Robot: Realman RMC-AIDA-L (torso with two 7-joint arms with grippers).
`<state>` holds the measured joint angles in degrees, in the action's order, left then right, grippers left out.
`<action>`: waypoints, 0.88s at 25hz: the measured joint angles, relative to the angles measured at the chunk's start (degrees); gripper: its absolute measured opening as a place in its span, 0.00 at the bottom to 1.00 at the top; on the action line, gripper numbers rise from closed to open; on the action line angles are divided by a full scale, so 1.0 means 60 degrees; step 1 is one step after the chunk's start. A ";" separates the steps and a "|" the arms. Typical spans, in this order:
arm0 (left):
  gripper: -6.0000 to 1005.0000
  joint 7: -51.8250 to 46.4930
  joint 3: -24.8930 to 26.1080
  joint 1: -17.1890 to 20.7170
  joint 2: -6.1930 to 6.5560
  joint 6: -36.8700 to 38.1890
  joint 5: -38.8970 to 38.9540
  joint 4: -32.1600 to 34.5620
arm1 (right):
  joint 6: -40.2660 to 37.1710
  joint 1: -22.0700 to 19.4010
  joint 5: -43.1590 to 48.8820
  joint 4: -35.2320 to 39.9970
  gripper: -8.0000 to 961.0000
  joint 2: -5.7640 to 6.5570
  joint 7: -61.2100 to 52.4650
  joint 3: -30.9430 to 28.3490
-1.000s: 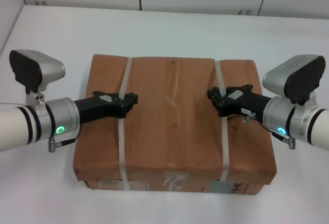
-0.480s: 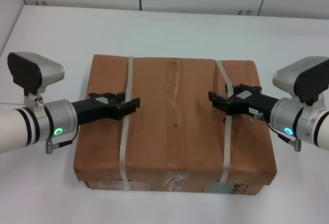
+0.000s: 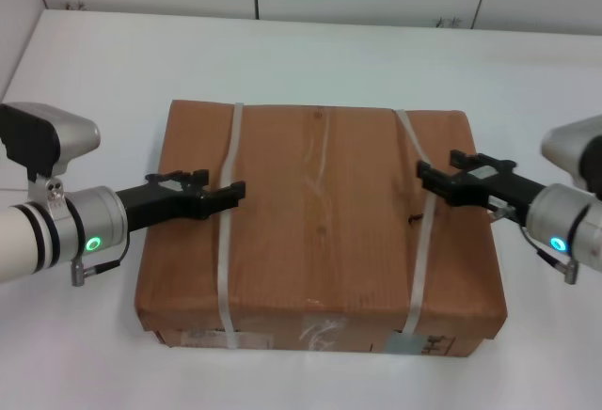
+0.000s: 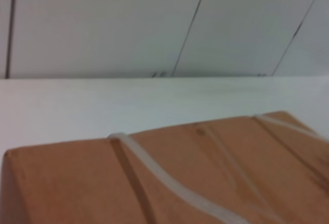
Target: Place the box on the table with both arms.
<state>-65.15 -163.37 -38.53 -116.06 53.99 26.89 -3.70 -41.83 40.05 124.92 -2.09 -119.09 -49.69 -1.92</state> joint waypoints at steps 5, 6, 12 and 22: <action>0.71 -0.0024 0.0000 0.0154 0.0181 0.1787 0.0252 0.0000 | -0.1047 -0.0374 0.0004 0.0362 0.69 0.0034 -0.0054 -0.0360; 0.71 0.0018 -0.0001 0.0222 0.0227 0.2181 0.0389 -0.0005 | -0.1431 -0.0449 0.0006 0.0462 0.69 0.0038 -0.0056 -0.0419; 0.70 0.0857 -0.0073 0.0618 0.0516 0.5021 0.0939 -0.0347 | -0.4040 -0.0703 0.0179 0.1414 0.71 0.0063 0.0020 -0.0220; 0.70 0.1553 -0.0121 0.0405 0.0947 0.8031 -0.0713 -0.0880 | -0.9288 -0.0370 0.1213 0.3601 0.74 0.0133 -0.0558 0.2858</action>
<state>-55.84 -164.09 -36.10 -110.38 102.17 22.61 -8.98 -97.56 37.83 132.20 19.52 -118.29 -53.04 15.23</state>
